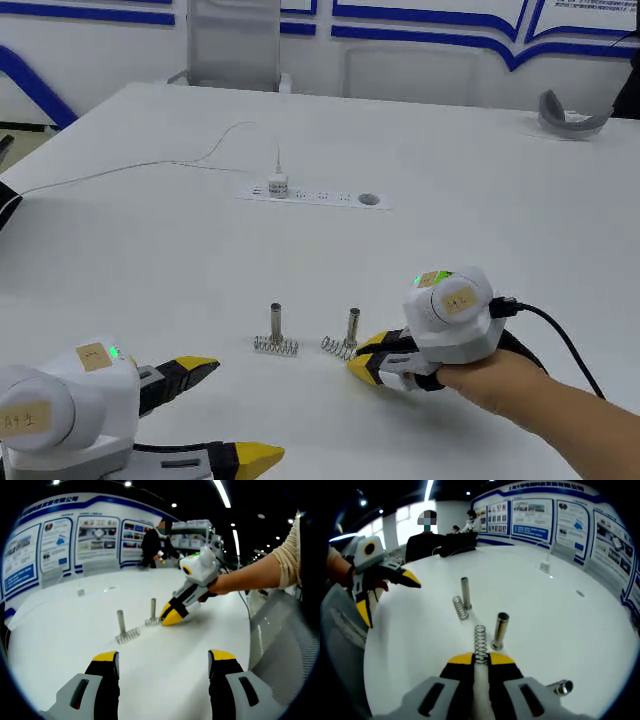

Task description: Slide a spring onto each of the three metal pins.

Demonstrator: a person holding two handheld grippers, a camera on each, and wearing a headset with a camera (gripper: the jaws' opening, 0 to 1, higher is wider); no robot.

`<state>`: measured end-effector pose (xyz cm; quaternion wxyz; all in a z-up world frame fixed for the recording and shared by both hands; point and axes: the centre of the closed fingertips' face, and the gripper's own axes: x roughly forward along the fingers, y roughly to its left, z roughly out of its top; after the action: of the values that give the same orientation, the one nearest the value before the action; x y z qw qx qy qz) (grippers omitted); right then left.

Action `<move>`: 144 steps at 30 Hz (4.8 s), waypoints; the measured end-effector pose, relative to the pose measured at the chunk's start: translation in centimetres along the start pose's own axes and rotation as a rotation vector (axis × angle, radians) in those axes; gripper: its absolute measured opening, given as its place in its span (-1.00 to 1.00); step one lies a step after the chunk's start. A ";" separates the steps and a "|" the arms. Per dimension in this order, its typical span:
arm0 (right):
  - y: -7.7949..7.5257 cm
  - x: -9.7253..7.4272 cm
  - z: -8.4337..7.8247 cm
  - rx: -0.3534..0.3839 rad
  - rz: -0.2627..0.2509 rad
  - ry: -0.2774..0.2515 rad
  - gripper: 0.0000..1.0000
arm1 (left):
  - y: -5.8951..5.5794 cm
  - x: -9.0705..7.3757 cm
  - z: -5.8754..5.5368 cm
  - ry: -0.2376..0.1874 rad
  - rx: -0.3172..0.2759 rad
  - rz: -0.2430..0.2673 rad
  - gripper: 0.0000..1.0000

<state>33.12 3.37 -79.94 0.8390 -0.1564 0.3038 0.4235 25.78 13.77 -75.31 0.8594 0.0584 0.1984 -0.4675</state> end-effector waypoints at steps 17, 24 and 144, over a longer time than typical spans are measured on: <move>4.7 -3.1 0.0 -0.087 0.171 0.056 -0.77 | -0.9 1.9 0.5 0.026 0.072 -0.068 0.30; 6.8 -4.0 0.4 -0.138 0.249 0.090 -0.77 | -2.2 2.8 0.6 0.043 0.130 -0.116 0.16; -1.5 -5.3 9.9 0.001 -0.110 -0.156 -0.77 | 2.6 1.3 0.8 -0.054 0.040 0.041 0.30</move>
<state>35.62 4.41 -68.94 0.8821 -0.1388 0.2287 0.3877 28.81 13.95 -75.34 0.8725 0.0670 0.1647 -0.4551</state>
